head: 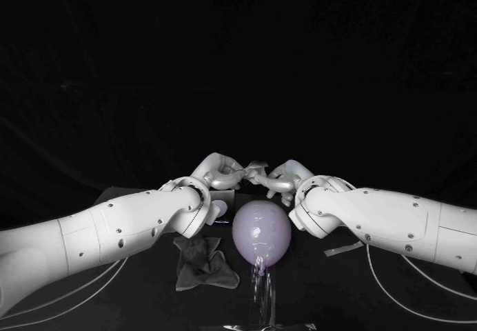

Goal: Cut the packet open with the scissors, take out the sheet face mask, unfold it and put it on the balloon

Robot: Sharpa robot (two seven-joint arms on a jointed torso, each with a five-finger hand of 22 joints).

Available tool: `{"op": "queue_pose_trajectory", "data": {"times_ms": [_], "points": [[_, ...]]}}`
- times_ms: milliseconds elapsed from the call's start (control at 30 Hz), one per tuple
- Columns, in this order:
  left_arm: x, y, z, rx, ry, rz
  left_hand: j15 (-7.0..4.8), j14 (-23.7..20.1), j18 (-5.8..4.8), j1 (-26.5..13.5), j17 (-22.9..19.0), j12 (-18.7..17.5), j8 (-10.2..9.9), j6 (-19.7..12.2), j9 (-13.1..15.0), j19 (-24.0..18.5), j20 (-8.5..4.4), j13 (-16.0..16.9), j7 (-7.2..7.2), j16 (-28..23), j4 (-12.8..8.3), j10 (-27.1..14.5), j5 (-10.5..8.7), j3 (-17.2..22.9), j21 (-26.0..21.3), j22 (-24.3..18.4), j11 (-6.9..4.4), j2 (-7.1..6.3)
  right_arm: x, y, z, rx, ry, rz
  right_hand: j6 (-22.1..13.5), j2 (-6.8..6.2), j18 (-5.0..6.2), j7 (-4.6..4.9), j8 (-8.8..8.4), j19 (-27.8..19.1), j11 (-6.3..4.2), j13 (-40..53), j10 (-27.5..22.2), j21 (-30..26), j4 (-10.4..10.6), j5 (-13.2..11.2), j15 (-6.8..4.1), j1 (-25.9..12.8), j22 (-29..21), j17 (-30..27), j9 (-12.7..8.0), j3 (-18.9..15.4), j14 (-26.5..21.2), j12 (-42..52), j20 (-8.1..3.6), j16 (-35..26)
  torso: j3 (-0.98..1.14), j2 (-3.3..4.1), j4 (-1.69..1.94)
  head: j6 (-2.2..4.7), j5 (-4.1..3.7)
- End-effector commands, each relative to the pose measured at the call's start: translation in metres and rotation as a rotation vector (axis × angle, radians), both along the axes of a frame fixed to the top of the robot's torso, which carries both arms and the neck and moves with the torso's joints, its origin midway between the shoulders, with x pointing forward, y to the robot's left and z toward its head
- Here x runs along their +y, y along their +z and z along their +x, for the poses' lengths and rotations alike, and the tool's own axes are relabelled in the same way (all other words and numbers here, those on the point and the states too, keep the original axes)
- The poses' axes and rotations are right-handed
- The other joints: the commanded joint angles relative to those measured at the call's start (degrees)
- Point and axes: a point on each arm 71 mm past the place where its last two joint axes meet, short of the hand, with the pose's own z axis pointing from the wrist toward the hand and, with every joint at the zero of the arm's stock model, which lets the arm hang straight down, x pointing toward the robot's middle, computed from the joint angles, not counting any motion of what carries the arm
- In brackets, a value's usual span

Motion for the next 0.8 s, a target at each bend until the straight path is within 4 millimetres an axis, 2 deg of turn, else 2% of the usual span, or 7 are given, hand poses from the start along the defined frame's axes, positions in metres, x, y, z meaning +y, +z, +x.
{"op": "queue_pose_trajectory", "data": {"times_ms": [33, 567, 800], "points": [[-0.0062, 0.0072, -0.0011, -0.065, -0.013, 0.013, -0.29, -0.15, 1.15, 0.10, 0.08, -0.36, 1.14, 0.36, 2.49, -0.09, -0.22, -0.02, 0.01, 0.03, -0.17, 0.30, 0.17, 0.35, 0.39, 0.07, 0.16, 0.49, 0.0004, -0.0048, 0.0001, 0.073, -0.061, 0.093, 1.09, 0.61, 1.04, -0.23, 0.38, 0.56, -0.27, 0.61, 0.94, -0.01, -0.05, 0.80, -0.42, 0.82, 2.42, 0.56, -0.39, -0.75, 0.41, 0.61, -0.33, 0.55, 0.01, 0.04, -0.01, 0.17, -0.16], [-0.0108, 0.0136, -0.0042, -0.169, -0.038, 0.076, -0.27, -0.18, 1.14, 0.10, 0.08, -0.43, 1.13, 0.34, 2.48, -0.15, -0.22, -0.03, 0.02, 0.00, -0.29, 0.26, 0.16, 0.38, 0.48, 0.13, 0.19, 0.53, -0.0011, -0.0012, 0.0033, 0.028, -0.126, 0.260, 2.26, 0.67, 1.46, -0.43, 0.81, -0.63, -0.39, 1.41, 0.36, -3.30, 0.01, 1.73, -0.50, 1.96, 1.73, -0.52, -0.90, -1.81, -0.21, 0.84, -0.48, -0.31, 0.00, 0.07, 0.03, 0.17, -0.68], [-0.0094, 0.0146, -0.0027, -0.197, -0.034, 0.099, -0.23, -0.22, 1.11, 0.05, 0.08, -0.48, 1.12, 0.31, 2.48, -0.21, -0.21, -0.04, 0.06, -0.03, -0.26, 0.23, 0.16, 0.35, 0.54, 0.17, 0.23, 0.61, 0.0002, -0.0003, -0.0023, 0.041, -0.098, 0.322, 1.66, 1.22, 1.89, 0.02, 0.50, -2.50, 0.07, 1.82, -1.27, -7.03, 0.05, 2.81, -0.06, 2.39, 0.97, -1.77, -1.59, -2.76, -1.51, 0.70, -0.20, -1.25, 0.02, -0.01, -0.05, 0.12, -0.61]]}}
